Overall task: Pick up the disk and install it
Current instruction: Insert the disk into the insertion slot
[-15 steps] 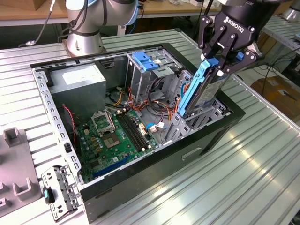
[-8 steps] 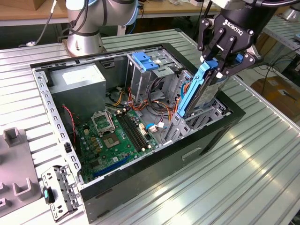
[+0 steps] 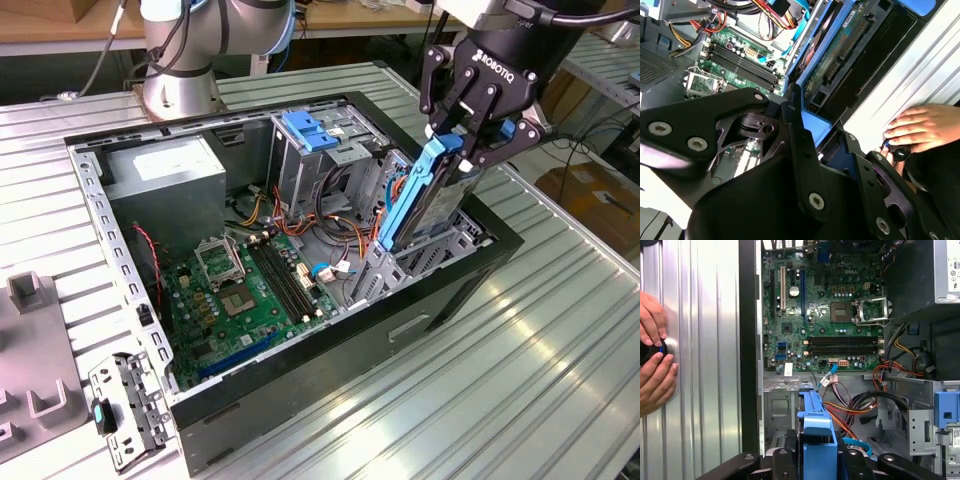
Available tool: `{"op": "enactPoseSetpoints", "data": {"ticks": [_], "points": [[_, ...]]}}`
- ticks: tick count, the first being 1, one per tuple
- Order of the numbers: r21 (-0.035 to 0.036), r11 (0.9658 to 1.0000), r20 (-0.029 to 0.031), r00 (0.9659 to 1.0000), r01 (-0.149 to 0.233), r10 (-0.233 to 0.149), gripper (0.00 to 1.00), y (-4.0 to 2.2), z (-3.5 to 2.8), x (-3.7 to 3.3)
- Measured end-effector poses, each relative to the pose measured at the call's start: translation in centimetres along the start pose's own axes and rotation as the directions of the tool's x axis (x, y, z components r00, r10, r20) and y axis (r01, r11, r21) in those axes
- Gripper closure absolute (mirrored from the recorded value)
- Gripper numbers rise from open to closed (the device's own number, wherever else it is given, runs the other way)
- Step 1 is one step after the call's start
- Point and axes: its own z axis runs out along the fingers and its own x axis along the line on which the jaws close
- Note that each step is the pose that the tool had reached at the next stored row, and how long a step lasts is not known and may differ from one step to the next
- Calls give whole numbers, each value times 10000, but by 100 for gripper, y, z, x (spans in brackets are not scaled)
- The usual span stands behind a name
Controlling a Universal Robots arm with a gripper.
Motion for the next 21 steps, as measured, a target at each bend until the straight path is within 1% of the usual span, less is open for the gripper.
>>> {"op": "enactPoseSetpoints", "data": {"ticks": [11,18,19,21], "points": [[0,10000,1,10000,0,0,63,-2,90,1],[1,10000,-2,10000,0,0,63,-2,94,1],[1,10000,-4,10000,0,0,63,-2,105,1],[0,10000,-3,10000,0,0,63,-3,151,2]]}}
